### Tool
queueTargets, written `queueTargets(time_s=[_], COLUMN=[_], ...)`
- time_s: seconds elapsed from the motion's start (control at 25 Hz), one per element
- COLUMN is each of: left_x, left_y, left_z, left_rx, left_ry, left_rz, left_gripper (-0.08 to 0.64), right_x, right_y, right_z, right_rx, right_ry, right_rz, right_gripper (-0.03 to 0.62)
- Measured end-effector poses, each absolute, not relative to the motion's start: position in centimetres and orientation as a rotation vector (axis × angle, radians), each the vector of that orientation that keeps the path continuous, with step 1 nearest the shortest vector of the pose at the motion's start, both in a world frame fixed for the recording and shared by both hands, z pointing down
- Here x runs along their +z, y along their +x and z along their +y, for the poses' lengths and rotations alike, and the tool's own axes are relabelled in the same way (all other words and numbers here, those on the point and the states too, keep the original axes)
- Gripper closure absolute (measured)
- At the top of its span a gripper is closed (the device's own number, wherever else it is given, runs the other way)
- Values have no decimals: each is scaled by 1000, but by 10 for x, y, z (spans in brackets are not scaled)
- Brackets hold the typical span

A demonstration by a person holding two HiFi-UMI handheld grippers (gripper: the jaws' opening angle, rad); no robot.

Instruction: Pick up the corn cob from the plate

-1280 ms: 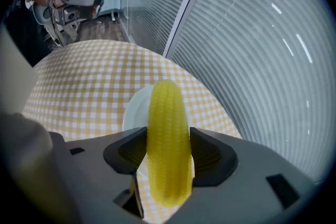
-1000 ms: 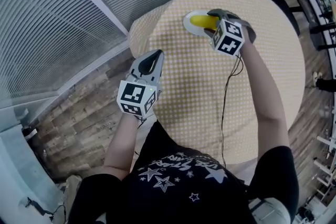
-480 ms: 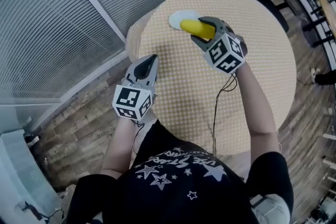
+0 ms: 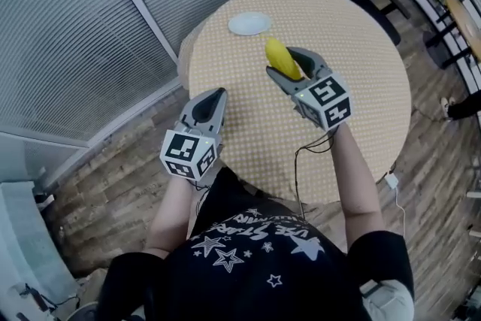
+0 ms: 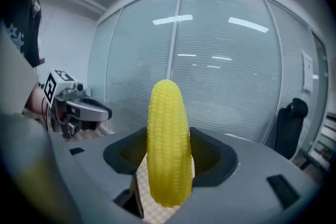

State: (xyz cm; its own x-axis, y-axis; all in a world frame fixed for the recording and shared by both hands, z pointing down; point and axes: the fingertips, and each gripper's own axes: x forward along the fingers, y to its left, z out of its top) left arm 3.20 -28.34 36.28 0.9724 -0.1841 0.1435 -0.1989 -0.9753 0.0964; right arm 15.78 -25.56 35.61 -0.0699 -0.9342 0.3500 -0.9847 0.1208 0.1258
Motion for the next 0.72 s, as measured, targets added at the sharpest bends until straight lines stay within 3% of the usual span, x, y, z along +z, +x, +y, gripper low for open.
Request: queueTargets(time_s=[0.72], left_x=[406], left_y=[45], left_z=[-210], left_rx=[334], left_ry=[2947], left_rz=[-25], left_gripper=[554], right_x=[403], right_y=[122], right_z=[-145], right_rx=[909], right_ry=[2384], right_rz=[-2389], right_gripper=[336])
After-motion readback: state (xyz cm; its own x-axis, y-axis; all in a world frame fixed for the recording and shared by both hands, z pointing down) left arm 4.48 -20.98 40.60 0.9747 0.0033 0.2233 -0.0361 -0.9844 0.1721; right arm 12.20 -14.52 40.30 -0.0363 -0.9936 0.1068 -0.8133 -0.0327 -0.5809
